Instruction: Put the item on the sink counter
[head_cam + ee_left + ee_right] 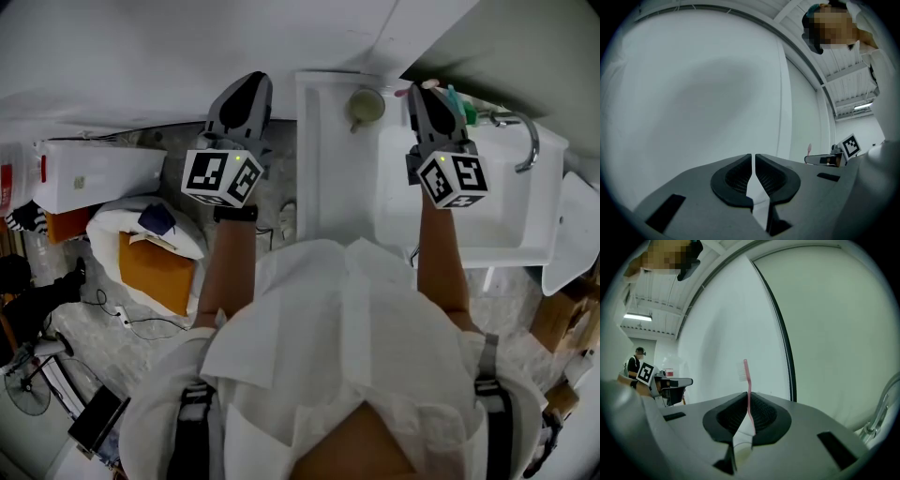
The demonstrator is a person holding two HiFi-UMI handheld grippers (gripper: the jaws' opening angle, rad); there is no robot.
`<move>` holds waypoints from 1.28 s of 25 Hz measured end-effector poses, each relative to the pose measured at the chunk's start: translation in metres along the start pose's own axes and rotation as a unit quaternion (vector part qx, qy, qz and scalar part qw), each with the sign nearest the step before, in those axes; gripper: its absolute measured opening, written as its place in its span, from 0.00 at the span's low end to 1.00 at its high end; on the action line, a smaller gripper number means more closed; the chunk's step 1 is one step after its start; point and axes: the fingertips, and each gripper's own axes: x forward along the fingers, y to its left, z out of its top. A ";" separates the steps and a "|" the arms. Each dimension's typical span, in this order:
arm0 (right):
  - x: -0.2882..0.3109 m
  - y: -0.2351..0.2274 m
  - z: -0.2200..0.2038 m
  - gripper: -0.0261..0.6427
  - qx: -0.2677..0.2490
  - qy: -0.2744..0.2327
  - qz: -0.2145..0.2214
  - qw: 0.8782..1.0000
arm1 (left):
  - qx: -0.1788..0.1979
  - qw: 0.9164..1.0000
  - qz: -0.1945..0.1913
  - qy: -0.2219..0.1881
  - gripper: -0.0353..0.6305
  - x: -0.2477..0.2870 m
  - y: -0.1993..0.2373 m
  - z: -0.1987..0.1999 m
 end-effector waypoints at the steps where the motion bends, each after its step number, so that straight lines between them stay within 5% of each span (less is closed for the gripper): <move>1: 0.002 0.000 -0.004 0.07 0.002 0.004 0.002 1.000 | -0.001 1.000 0.000 0.002 0.11 0.001 0.000 -0.002; 32: 0.044 0.004 -0.128 0.07 0.063 0.140 0.024 0.988 | -0.017 0.999 -0.020 0.037 0.11 0.026 -0.002 -0.045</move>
